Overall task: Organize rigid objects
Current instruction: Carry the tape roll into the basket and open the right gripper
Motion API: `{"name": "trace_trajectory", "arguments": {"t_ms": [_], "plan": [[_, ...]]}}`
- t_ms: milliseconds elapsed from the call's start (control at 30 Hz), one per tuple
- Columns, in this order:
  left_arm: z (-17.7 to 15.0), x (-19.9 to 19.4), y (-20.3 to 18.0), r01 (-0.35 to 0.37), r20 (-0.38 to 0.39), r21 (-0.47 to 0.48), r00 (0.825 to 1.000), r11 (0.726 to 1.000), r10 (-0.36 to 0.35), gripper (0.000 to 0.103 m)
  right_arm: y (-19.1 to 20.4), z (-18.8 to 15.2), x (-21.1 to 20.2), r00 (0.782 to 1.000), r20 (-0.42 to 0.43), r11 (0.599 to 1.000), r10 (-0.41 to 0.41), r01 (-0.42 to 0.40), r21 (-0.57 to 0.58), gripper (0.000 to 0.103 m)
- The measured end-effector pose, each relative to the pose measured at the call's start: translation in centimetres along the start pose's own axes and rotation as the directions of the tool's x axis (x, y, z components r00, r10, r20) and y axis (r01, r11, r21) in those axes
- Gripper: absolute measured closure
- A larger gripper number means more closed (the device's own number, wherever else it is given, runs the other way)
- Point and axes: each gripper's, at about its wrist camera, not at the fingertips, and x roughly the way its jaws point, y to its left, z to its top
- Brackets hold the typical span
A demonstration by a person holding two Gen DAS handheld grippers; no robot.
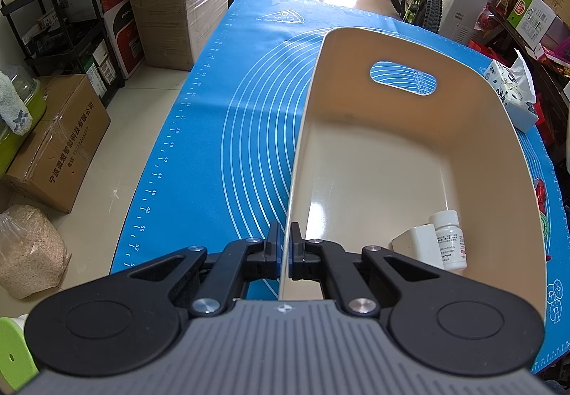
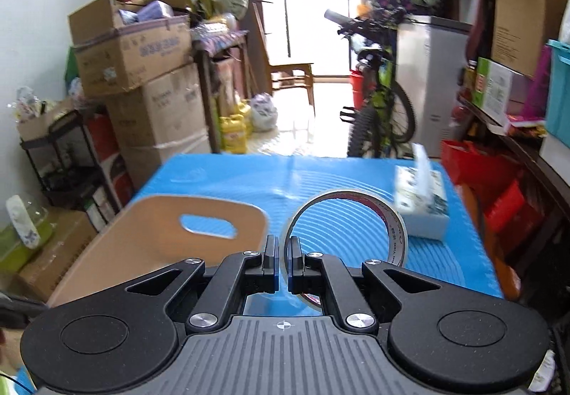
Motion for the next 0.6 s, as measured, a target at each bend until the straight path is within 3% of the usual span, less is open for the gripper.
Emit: {"name": "trace_trajectory", "arguments": {"t_ms": [300,600], "plan": [[0.0,-0.1,0.3,-0.002,-0.001,-0.001,1.0,1.0,0.002,0.098,6.0,0.4,2.4,0.995,-0.042,0.991,0.094,-0.097,-0.097,0.087],[0.0,-0.2,0.1,-0.007,-0.001,0.003,1.0,1.0,0.007,0.098,10.5,-1.3,4.7,0.977,-0.139,0.972,0.16,-0.181,-0.149,0.087]]}}
